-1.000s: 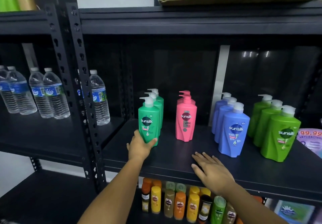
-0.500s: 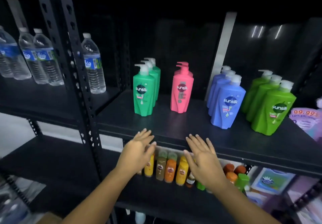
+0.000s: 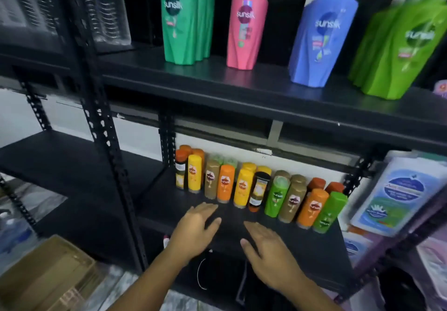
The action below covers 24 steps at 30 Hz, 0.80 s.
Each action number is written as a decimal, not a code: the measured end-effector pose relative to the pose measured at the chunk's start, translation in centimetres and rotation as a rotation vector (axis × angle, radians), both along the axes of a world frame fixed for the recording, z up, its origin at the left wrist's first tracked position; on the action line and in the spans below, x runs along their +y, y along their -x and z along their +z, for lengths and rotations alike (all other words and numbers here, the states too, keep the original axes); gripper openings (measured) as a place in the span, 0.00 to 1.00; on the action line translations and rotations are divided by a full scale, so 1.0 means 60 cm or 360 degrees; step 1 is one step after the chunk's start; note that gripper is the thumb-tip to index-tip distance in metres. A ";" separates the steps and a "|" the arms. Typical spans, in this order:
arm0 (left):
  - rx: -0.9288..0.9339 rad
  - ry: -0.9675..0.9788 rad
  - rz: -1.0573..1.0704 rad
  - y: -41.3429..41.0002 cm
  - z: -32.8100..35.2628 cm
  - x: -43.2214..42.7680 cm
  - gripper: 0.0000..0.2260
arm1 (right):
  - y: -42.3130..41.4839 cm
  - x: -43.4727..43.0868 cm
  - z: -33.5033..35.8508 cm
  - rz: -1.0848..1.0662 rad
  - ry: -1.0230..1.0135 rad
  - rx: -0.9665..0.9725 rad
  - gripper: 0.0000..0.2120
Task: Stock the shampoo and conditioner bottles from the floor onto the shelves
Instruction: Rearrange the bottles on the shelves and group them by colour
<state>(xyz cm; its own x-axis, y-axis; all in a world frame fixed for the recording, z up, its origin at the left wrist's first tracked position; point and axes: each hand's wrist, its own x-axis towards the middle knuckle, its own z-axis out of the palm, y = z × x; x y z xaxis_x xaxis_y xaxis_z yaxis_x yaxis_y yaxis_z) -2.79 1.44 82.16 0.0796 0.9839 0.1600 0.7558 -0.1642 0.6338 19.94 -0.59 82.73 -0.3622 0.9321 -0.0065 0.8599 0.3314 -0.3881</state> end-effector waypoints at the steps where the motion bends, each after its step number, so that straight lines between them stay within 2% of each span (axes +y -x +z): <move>1: 0.0008 0.0055 0.0014 -0.014 -0.033 -0.005 0.22 | -0.015 -0.008 -0.035 -0.0029 0.0037 0.0016 0.30; 5: 0.0100 0.0268 -0.0048 -0.058 -0.082 -0.037 0.25 | -0.061 -0.035 -0.095 -0.0098 0.0095 0.0079 0.30; 12: 0.0217 0.0288 -0.0044 -0.076 -0.050 -0.049 0.25 | -0.109 -0.015 -0.085 -0.0056 0.0088 0.0093 0.30; 24: 0.0440 0.0335 -0.0250 -0.067 -0.078 0.065 0.25 | -0.083 0.015 -0.156 -0.0311 0.0160 0.0226 0.29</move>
<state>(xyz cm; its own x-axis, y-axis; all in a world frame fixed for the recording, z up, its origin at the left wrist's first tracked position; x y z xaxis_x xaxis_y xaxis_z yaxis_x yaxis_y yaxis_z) 1.24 5.33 77.47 0.2442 0.9652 -0.0932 0.8789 -0.1797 0.4418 24.94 0.32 73.39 -0.1795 0.9816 -0.0648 0.8383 0.1182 -0.5322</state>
